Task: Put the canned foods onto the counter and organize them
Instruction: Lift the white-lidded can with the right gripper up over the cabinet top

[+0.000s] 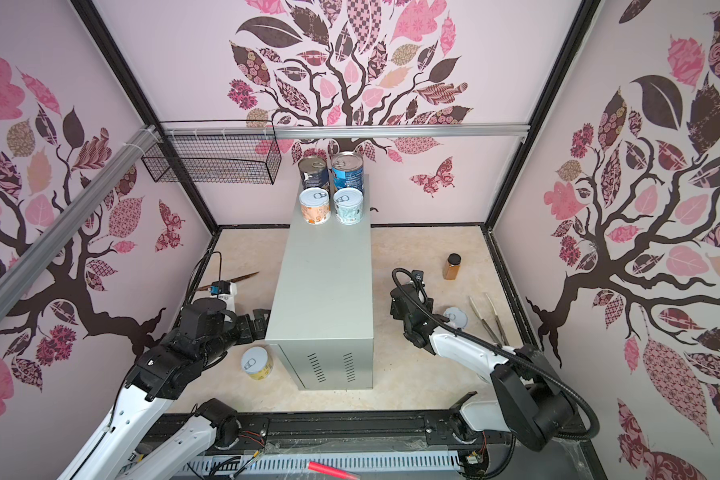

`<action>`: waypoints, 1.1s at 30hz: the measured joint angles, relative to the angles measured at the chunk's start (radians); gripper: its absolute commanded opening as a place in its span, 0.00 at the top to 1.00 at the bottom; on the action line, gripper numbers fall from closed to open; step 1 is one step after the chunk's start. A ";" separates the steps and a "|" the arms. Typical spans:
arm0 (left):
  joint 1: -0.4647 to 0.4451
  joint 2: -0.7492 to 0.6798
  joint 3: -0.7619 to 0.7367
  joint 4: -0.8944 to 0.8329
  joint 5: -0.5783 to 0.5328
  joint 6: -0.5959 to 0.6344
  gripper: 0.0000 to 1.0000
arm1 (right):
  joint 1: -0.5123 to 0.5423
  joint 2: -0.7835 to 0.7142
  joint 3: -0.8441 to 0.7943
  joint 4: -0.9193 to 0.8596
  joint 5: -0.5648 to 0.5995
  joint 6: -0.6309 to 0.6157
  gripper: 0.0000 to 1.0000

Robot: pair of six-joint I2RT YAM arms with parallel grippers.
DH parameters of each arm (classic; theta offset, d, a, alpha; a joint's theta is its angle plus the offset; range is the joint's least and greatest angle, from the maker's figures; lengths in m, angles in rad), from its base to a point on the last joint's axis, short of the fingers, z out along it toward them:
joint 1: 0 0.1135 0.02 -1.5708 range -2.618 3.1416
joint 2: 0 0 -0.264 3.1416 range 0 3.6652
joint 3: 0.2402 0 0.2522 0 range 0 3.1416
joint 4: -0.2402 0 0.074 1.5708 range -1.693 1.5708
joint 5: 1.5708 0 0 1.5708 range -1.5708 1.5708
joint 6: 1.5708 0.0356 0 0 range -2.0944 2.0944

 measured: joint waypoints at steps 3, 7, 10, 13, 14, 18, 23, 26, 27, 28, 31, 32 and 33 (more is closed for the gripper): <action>0.000 0.002 0.000 0.000 0.000 0.000 0.02 | 0.000 -0.083 0.007 -0.079 -0.028 -0.003 0.47; 0.000 0.018 0.000 0.000 0.000 0.000 0.02 | 0.000 -0.170 0.065 -0.203 -0.071 -0.006 0.47; 0.000 0.031 0.000 0.000 0.000 0.000 0.02 | 0.000 -0.216 0.130 -0.286 -0.101 -0.013 0.46; 0.000 0.044 0.000 0.000 0.002 0.000 0.02 | 0.000 -0.257 0.193 -0.358 -0.133 -0.018 0.45; 0.000 0.046 0.000 0.000 0.006 0.000 0.02 | 0.000 -0.275 0.214 -0.381 -0.145 -0.019 0.46; 0.000 0.073 0.007 -0.008 0.036 0.006 0.02 | 0.000 -0.316 0.290 -0.468 -0.184 -0.024 0.45; 0.000 0.132 0.067 -0.046 0.064 0.032 0.02 | 0.000 -0.317 0.402 -0.565 -0.241 -0.035 0.46; 0.000 0.136 0.110 -0.060 0.068 0.053 0.02 | 0.000 -0.315 0.465 -0.617 -0.275 -0.046 0.47; 0.000 0.136 0.126 -0.065 0.068 0.059 0.02 | 0.000 -0.314 0.488 -0.634 -0.284 -0.052 0.47; 0.000 0.136 0.140 -0.069 0.068 0.065 0.02 | 0.000 -0.313 0.506 -0.647 -0.291 -0.057 0.47; 0.000 0.136 0.180 -0.083 0.066 0.078 0.02 | 0.000 -0.302 0.567 -0.695 -0.309 -0.076 0.47; 0.000 0.137 0.192 -0.088 0.064 0.080 0.02 | 0.000 -0.294 0.591 -0.712 -0.315 -0.084 0.47; 0.000 0.139 0.203 -0.093 0.063 0.083 0.02 | 0.000 -0.285 0.615 -0.727 -0.320 -0.091 0.47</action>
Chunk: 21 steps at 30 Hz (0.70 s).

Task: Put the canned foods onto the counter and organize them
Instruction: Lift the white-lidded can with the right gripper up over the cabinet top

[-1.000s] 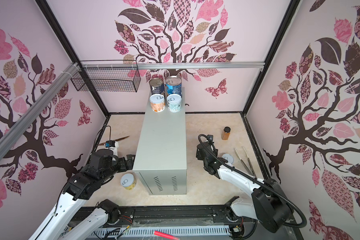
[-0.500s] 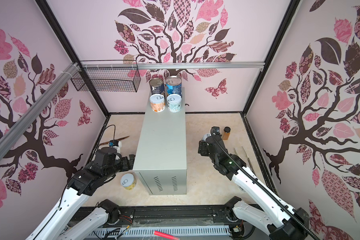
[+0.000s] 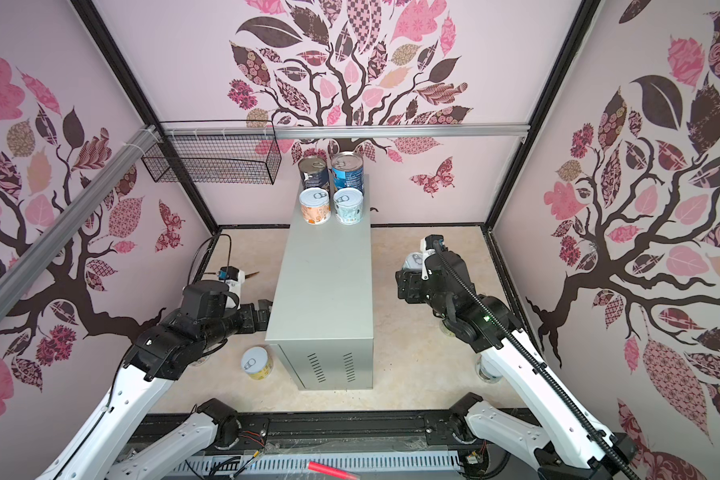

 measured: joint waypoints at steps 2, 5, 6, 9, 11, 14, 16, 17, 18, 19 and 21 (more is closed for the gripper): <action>0.000 0.005 0.018 -0.010 -0.003 0.006 0.02 | 0.000 0.017 0.041 -0.029 -0.006 -0.014 0.47; 0.000 0.014 0.031 -0.016 -0.005 0.011 0.02 | 0.000 0.044 0.105 -0.066 -0.012 -0.032 0.47; 0.000 0.018 0.031 -0.017 -0.007 0.013 0.02 | 0.000 0.054 0.129 -0.079 -0.014 -0.039 0.47; 0.000 0.029 0.031 -0.021 -0.014 0.014 0.02 | 0.000 0.085 0.190 -0.105 -0.026 -0.055 0.48; 0.000 0.035 0.031 -0.021 -0.023 0.014 0.02 | 0.000 0.109 0.232 -0.121 -0.033 -0.066 0.48; 0.000 0.040 0.031 -0.020 -0.026 0.013 0.02 | 0.000 0.143 0.282 -0.136 -0.042 -0.075 0.48; 0.000 0.040 0.031 -0.020 -0.026 0.013 0.02 | 0.000 0.166 0.306 -0.145 -0.048 -0.082 0.48; 0.000 0.038 0.031 -0.019 -0.025 0.011 0.02 | 0.000 0.177 0.318 -0.150 -0.053 -0.087 0.48; 0.000 0.037 0.031 -0.018 -0.025 0.010 0.02 | 0.000 0.190 0.331 -0.154 -0.056 -0.090 0.48; 0.000 0.035 0.030 -0.015 -0.024 0.009 0.02 | 0.000 0.202 0.342 -0.157 -0.058 -0.093 0.48; 0.000 0.031 0.029 -0.010 -0.021 0.007 0.02 | 0.000 0.229 0.372 -0.161 -0.067 -0.100 0.49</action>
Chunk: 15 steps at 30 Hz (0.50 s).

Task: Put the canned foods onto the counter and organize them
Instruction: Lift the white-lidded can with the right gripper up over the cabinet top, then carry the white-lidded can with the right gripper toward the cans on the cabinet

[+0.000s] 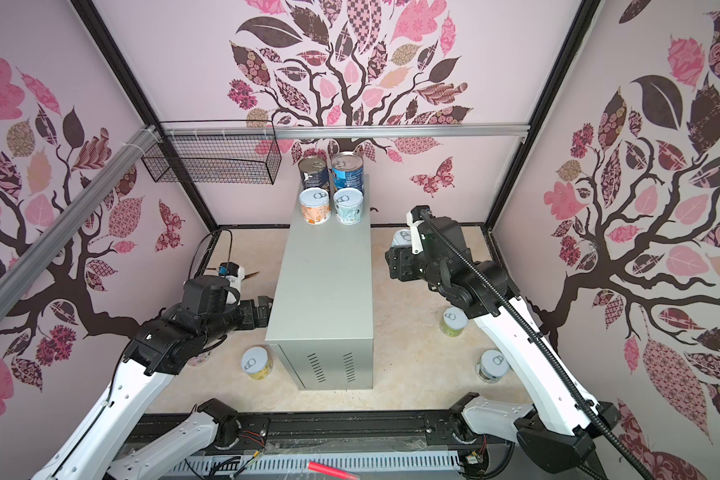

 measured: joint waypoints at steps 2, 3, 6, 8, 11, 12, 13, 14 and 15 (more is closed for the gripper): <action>0.000 -0.002 -0.007 0.011 0.001 -0.002 0.02 | 0.000 0.022 0.022 -0.002 -0.008 -0.007 0.49; 0.000 -0.003 -0.013 0.017 0.000 -0.002 0.02 | 0.000 0.031 0.032 -0.005 -0.012 -0.010 0.49; 0.000 -0.006 -0.038 0.032 0.000 -0.003 0.02 | 0.006 0.060 0.063 -0.010 -0.020 -0.017 0.49; 0.000 -0.011 -0.058 0.041 0.000 -0.008 0.02 | 0.017 0.081 0.082 -0.009 -0.019 -0.021 0.49; 0.000 -0.023 -0.089 0.058 0.001 -0.018 0.02 | 0.047 0.121 0.114 -0.012 -0.005 -0.025 0.49; 0.000 -0.026 -0.098 0.064 0.002 -0.020 0.02 | 0.057 0.135 0.126 -0.012 0.000 -0.026 0.49; 0.000 -0.026 -0.106 0.069 0.003 -0.023 0.02 | 0.068 0.151 0.138 -0.011 0.005 -0.026 0.49; 0.000 -0.026 -0.115 0.077 0.005 -0.025 0.02 | 0.078 0.168 0.147 -0.009 0.010 -0.026 0.49; 0.000 -0.025 -0.119 0.082 0.007 -0.027 0.02 | 0.085 0.178 0.152 -0.008 0.014 -0.025 0.49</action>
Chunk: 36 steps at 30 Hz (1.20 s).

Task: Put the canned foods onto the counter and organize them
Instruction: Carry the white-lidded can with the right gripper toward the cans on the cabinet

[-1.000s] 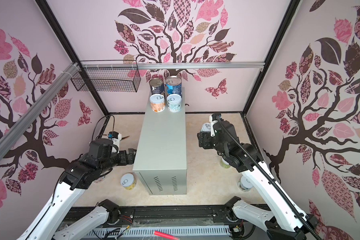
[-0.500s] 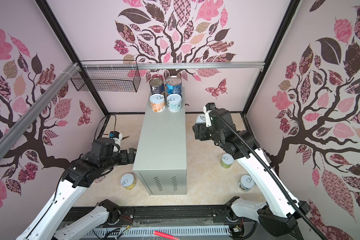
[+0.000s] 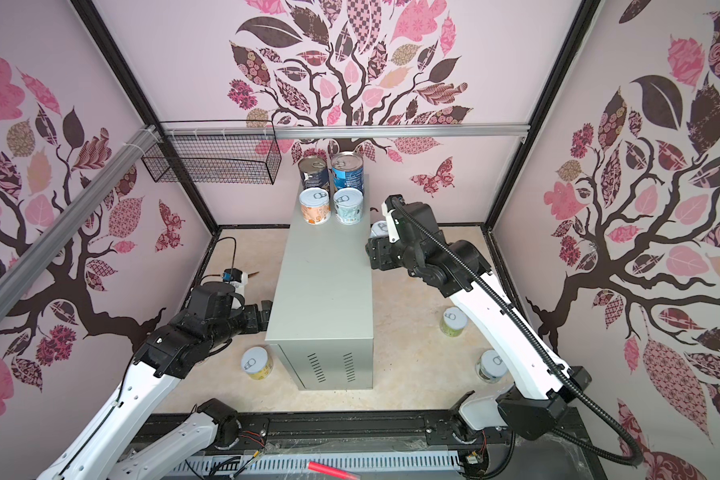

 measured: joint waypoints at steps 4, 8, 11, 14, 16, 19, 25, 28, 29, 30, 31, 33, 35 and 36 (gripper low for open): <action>0.000 0.001 -0.018 0.024 0.010 -0.010 0.02 | 0.027 0.050 0.035 0.007 0.018 0.000 0.49; 0.000 -0.003 -0.043 0.047 0.022 -0.015 0.02 | 0.042 0.106 0.093 0.007 0.028 -0.003 0.49; 0.000 -0.007 -0.062 0.058 0.038 -0.018 0.02 | 0.048 0.145 0.132 0.007 0.040 -0.009 0.49; 0.000 -0.013 -0.066 0.062 0.047 -0.018 0.02 | 0.058 0.181 0.168 0.005 0.053 -0.016 0.49; 0.000 -0.020 -0.066 0.068 0.051 -0.018 0.02 | 0.065 0.202 0.187 0.007 0.061 -0.023 0.48; 0.000 -0.029 -0.066 0.076 0.063 -0.019 0.02 | 0.077 0.234 0.223 0.000 0.075 -0.030 0.46; 0.000 -0.036 -0.070 0.080 0.081 -0.019 0.02 | 0.098 0.288 0.272 0.000 0.109 -0.048 0.44; 0.000 -0.040 -0.072 0.080 0.084 -0.019 0.02 | 0.099 0.296 0.274 0.009 0.127 -0.052 0.43; 0.000 -0.042 -0.072 0.081 0.085 -0.019 0.02 | 0.099 0.299 0.275 0.011 0.132 -0.052 0.42; 0.000 -0.043 -0.072 0.081 0.087 -0.019 0.02 | 0.099 0.302 0.277 0.015 0.136 -0.052 0.42; 0.000 -0.044 -0.072 0.080 0.087 -0.019 0.02 | 0.099 0.305 0.277 0.021 0.140 -0.053 0.40; 0.000 -0.045 -0.072 0.080 0.087 -0.019 0.02 | 0.099 0.309 0.277 0.030 0.146 -0.055 0.39; 0.000 -0.045 -0.073 0.080 0.090 -0.019 0.02 | 0.099 0.311 0.277 0.034 0.147 -0.055 0.38; 0.000 -0.045 -0.073 0.080 0.090 -0.019 0.02 | 0.099 0.312 0.277 0.036 0.147 -0.055 0.38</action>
